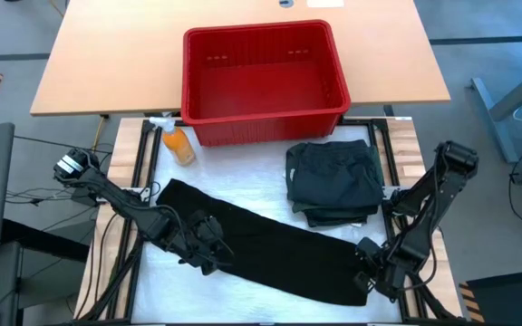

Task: Fold Laundry from Bin
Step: Fold the black shirt

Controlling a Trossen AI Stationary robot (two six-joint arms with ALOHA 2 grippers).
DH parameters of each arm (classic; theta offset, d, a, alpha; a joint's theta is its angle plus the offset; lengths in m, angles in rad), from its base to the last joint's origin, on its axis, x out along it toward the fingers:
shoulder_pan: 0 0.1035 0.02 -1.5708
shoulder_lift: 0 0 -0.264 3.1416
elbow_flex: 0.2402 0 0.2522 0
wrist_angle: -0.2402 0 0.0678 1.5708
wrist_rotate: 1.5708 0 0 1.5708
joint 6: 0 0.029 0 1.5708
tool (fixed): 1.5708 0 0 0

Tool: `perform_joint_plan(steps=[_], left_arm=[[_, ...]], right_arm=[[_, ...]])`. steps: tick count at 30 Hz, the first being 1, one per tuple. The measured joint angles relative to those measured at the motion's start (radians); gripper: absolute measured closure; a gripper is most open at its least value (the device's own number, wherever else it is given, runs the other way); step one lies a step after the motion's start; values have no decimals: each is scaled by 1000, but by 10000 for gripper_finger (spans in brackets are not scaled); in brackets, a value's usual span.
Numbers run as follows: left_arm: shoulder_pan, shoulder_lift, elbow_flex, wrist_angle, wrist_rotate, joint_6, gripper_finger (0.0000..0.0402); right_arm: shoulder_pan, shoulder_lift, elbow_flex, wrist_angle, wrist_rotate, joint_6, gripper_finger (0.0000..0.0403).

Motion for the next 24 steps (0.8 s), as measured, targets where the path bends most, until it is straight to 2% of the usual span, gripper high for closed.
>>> perform_joint_plan(steps=[3,8,13,20,24], left_arm=[[0,0,0,0,0,0,339],[5,0,0,2,-7,6,339],[9,-1,0,10,-9,5,339],[7,-1,0,12,-8,-22,339],[8,-1,0,12,10,-29,339]], right_arm=[[-17,-21,15,-34,-84,-40,378],[-78,-41,71,-205,-214,-158,386],[-164,-41,108,-348,-229,-291,381],[-277,-4,109,-435,-238,-506,382],[-306,38,109,-510,-334,-570,382]])
